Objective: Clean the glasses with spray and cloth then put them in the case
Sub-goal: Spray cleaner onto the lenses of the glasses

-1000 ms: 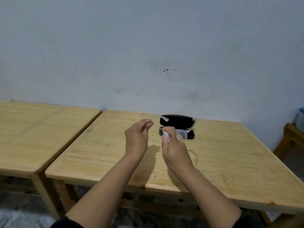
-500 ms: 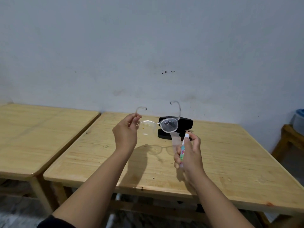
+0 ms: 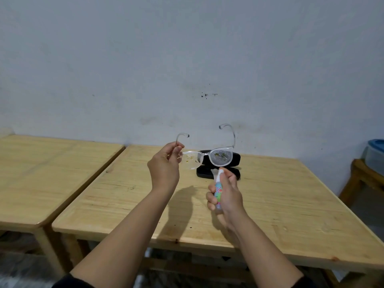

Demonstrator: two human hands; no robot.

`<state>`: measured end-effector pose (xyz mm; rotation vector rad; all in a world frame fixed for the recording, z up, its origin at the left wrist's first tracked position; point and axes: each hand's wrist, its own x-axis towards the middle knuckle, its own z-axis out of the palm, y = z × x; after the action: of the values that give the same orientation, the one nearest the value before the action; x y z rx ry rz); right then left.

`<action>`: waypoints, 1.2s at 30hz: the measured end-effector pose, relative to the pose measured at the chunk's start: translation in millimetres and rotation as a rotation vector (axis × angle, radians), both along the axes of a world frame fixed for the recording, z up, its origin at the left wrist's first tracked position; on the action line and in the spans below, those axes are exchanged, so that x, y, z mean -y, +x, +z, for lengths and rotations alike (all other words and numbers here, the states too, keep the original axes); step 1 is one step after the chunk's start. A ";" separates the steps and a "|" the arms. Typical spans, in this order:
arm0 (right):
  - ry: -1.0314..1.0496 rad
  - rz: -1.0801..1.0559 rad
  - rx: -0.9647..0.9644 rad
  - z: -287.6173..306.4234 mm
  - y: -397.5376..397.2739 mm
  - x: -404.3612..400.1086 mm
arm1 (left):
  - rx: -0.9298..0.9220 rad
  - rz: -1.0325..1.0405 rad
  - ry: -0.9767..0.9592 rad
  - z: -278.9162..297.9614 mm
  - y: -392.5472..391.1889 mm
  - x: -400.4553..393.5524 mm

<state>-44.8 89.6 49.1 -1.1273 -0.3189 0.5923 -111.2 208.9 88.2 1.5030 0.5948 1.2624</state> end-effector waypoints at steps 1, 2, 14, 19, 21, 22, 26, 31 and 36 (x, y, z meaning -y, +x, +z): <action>-0.001 0.015 -0.003 -3.3 -3.2 -4.0 | 0.001 -0.007 -0.001 0.8 1.5 2.5; -0.003 0.027 0.010 -5.5 -6.2 -7.8 | 0.001 -0.014 0.002 1.4 2.9 5.1; -0.178 0.067 0.319 -7.5 -11.5 -13.4 | -0.046 -0.001 0.041 -0.2 -1.1 5.4; -0.359 -0.039 0.614 -18.0 2.8 13.6 | -0.068 0.008 0.038 0.9 -3.3 1.6; -0.445 -0.078 0.734 -19.5 12.7 29.4 | -0.074 0.007 0.035 0.9 -1.9 2.9; -0.477 -0.100 0.780 -19.6 18.1 37.9 | -0.076 0.004 0.037 0.8 -0.3 4.2; -0.547 -0.243 0.907 -14.1 35.0 77.8 | -0.088 -0.018 0.049 -1.6 11.4 14.2; -0.590 -0.354 0.902 -4.0 47.1 132.2 | -0.105 -0.069 0.064 -7.4 33.4 35.8; -0.558 -0.457 0.761 1.2 50.9 179.9 | -0.121 -0.132 0.076 -14.6 58.9 65.8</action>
<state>6.1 -90.3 50.3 -1.8845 -0.5407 -0.2022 -52.3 143.2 73.7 1.6636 0.5218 1.1093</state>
